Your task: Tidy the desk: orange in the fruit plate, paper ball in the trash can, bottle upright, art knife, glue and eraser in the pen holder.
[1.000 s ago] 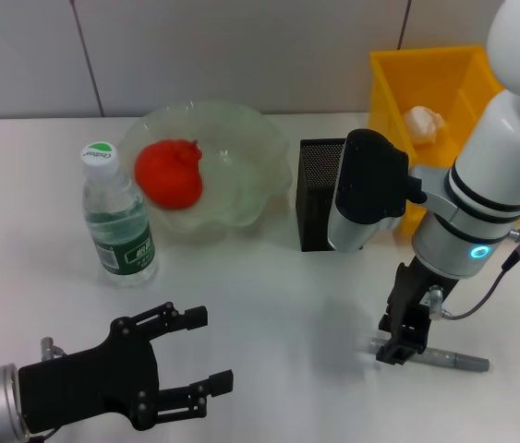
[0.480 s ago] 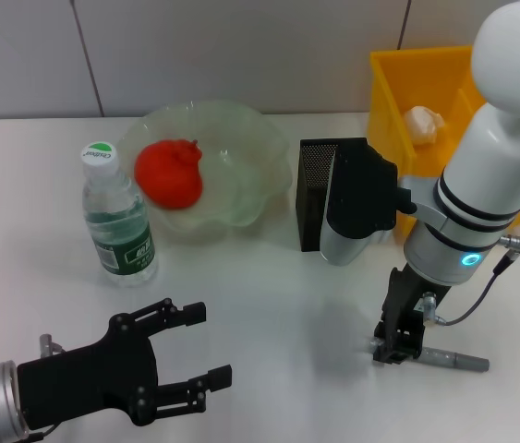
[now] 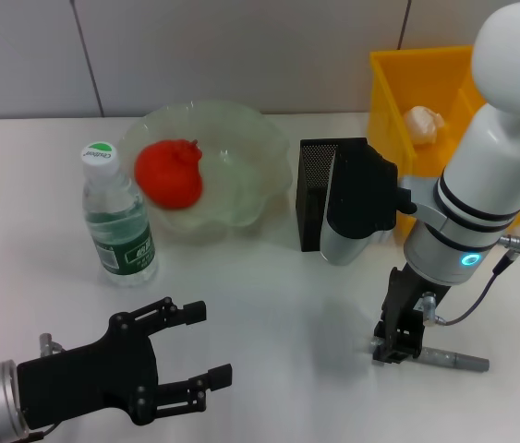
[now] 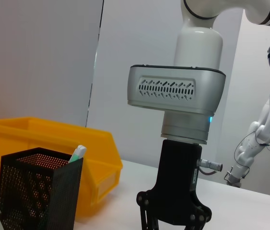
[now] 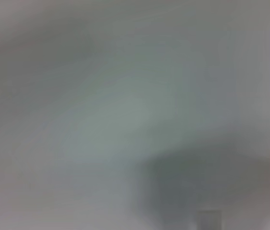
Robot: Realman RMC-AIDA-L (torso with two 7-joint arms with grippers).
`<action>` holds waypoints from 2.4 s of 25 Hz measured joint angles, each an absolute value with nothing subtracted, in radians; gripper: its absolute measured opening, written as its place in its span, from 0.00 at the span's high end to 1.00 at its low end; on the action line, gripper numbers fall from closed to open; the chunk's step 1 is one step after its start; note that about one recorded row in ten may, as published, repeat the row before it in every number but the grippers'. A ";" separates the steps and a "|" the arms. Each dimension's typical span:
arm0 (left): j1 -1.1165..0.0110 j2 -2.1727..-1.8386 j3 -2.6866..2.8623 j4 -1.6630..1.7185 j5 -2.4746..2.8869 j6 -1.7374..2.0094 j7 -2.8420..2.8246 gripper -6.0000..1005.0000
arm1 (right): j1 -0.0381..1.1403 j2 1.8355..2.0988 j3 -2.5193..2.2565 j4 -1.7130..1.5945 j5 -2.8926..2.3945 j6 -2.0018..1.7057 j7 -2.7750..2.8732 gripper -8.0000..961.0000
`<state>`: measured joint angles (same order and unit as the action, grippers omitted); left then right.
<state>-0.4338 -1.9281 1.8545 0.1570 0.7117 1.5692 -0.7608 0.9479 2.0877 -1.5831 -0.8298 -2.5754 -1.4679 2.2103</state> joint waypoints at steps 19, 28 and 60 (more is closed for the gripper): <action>-0.428 -1.927 1.851 0.168 0.712 1.570 -0.761 0.16 | 0.894 2.083 -1.391 -1.065 -2.535 -1.583 2.214 0.83; -0.422 -1.927 1.838 0.167 0.713 1.574 -0.761 0.16 | 0.811 2.077 -1.045 -1.266 -2.259 -1.597 2.142 0.84; -0.434 -1.905 1.828 0.170 0.718 1.593 -0.761 0.16 | 0.812 2.075 -0.980 -0.796 -1.971 -1.007 1.855 0.85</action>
